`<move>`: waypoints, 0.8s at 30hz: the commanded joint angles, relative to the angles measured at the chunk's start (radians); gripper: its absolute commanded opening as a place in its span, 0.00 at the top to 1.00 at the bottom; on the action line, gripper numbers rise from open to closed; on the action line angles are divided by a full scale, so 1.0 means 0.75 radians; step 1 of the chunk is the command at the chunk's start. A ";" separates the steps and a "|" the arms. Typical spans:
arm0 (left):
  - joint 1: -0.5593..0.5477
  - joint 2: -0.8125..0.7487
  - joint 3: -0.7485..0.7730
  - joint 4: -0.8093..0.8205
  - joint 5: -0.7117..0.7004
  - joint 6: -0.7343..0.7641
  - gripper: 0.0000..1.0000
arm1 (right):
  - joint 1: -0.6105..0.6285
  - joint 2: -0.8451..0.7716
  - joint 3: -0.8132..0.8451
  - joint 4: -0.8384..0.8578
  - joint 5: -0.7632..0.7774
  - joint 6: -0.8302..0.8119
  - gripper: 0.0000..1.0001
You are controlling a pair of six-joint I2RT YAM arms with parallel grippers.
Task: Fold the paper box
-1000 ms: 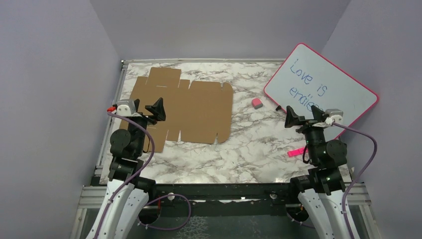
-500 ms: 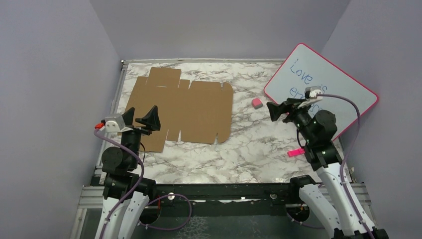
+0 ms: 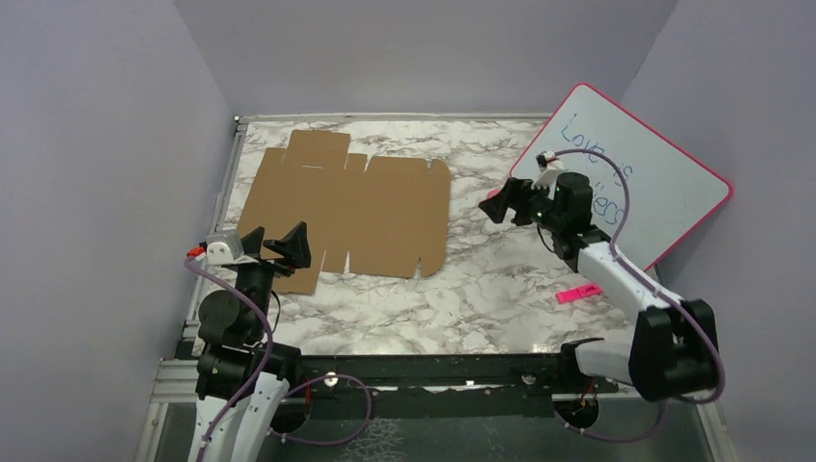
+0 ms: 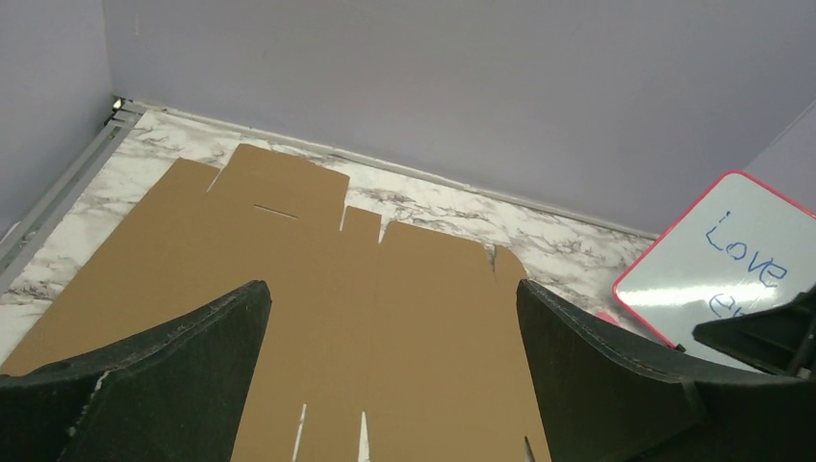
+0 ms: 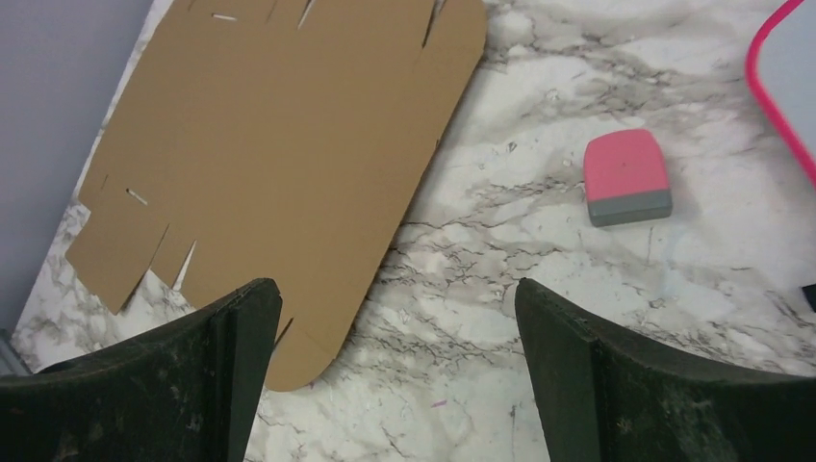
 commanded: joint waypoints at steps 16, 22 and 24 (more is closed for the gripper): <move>-0.001 -0.007 -0.007 0.011 -0.050 0.001 0.01 | 0.129 0.956 0.496 0.200 -0.144 0.422 0.22; -0.002 -0.004 -0.007 0.012 -0.052 0.001 0.01 | 0.130 1.087 0.554 0.259 -0.092 0.490 0.24; 0.000 -0.003 -0.007 0.012 -0.054 0.003 0.01 | 0.130 1.134 0.578 0.278 -0.104 0.522 0.27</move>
